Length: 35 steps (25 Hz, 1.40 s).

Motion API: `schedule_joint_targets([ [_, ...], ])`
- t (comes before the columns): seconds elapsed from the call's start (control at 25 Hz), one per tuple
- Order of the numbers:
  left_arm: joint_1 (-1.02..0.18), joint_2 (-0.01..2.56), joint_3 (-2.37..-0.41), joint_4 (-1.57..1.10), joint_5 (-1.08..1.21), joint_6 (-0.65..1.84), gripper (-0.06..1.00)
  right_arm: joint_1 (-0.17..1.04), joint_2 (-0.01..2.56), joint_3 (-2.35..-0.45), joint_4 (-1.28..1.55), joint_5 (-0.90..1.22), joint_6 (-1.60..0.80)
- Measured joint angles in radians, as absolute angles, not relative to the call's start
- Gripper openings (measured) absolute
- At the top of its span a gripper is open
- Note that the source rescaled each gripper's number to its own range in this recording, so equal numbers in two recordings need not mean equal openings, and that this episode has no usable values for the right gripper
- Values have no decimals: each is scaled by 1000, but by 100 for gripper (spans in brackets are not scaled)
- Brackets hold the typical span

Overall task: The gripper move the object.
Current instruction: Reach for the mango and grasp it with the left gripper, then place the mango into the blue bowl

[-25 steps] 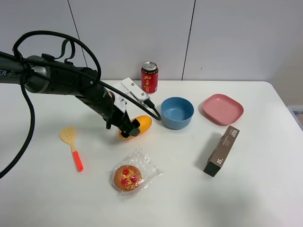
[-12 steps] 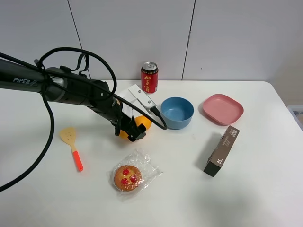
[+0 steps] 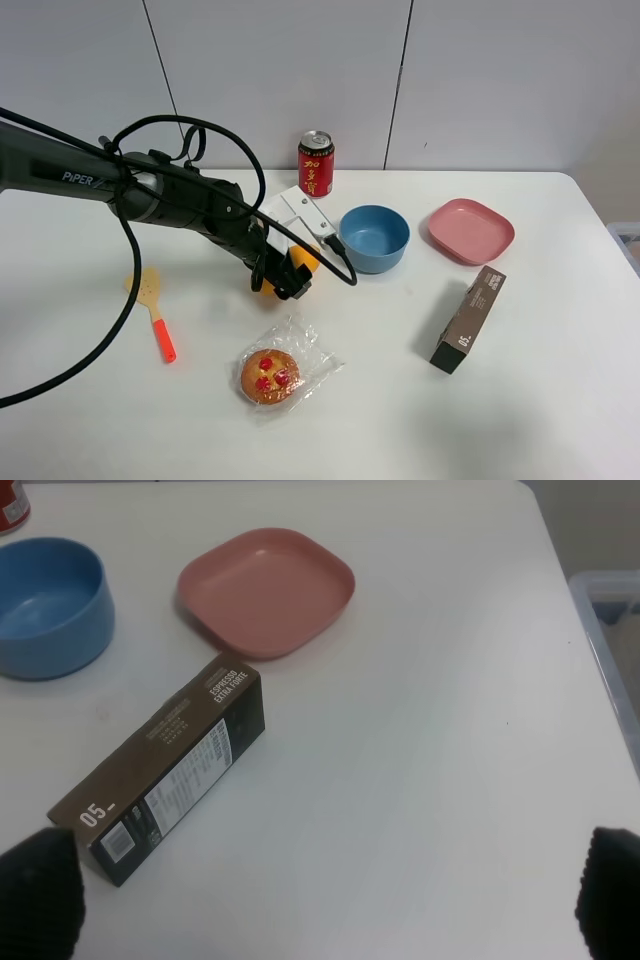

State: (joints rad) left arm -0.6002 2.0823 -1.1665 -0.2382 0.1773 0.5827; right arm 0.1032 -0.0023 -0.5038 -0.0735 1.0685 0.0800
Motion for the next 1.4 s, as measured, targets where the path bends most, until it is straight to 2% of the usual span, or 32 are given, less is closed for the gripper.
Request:
schedule_joint_targets([
  [0.08, -600, 2082, -1167, -237, 183, 585, 0, 103, -2, -504, -74, 1068, 80],
  [0.32, -604, 2064, -1167, -233, 202, 586, 3, 103, -2, -504, -74, 1068, 80],
  [0.52, -652, 1919, -1167, -233, 237, 586, 3, 103, -2, -504, -74, 1067, 80],
  [0.72, -712, 1797, -1168, -233, 151, 586, 3, 103, -2, -504, -74, 1067, 80],
  [1.04, -751, 1833, -1303, -233, 77, 544, 3, 103, -2, -504, -74, 1067, 80],
  [1.2, -752, 1895, -1355, -233, -17, 453, 3, 103, -2, -504, -74, 1067, 80],
  [1.4, -752, 1957, -1356, -220, -210, 182, 3, 103, -2, -504, -74, 1067, 80],
])
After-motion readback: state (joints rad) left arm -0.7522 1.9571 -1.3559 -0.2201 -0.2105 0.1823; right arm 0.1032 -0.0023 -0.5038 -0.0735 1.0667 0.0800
